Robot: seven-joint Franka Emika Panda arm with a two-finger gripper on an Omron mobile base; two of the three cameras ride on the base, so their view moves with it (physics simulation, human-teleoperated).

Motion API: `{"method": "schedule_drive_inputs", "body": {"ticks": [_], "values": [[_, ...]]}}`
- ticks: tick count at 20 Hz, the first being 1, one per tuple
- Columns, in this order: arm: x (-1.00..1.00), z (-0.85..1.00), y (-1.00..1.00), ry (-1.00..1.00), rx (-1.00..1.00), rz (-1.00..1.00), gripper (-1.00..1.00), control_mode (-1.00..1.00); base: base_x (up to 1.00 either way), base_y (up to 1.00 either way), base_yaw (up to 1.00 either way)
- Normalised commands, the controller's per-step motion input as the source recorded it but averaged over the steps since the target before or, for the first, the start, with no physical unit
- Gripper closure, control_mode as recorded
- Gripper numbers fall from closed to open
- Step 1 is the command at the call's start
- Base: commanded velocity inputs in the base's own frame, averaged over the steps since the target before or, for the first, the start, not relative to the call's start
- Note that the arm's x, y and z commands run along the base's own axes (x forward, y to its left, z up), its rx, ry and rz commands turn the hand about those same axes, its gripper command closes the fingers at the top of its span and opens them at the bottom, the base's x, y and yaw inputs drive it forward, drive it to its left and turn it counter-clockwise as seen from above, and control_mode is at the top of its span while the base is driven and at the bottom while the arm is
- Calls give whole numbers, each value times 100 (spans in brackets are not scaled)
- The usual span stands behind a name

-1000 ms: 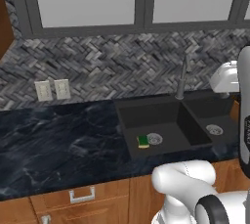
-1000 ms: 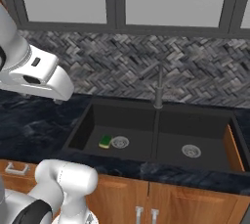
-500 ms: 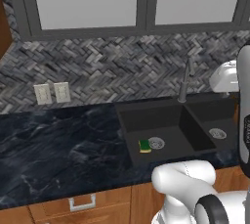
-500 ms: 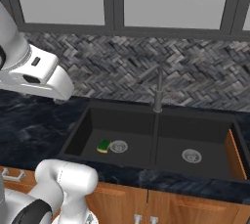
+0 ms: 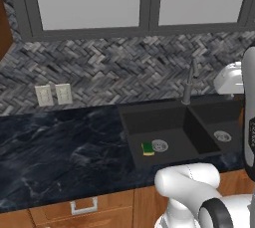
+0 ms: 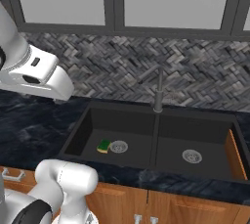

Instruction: Pick up the bar soap and sponge from the sink, and place them back in the cabinet, and close the cabinet doors.

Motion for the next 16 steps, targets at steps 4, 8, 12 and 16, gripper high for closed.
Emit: {"method": "schedule_drive_inputs", "body": {"ticks": [4,8,12,16], "values": [[0,-8,0,0,0,0,-100,-100,0,0,0],[7,-45,0,0,0,0,-100,-100,0,0,0],[12,-50,0,0,0,0,-100,-100,0,0,0],[35,-36,0,0,0,0,-100,-100,0,0,0]]}}
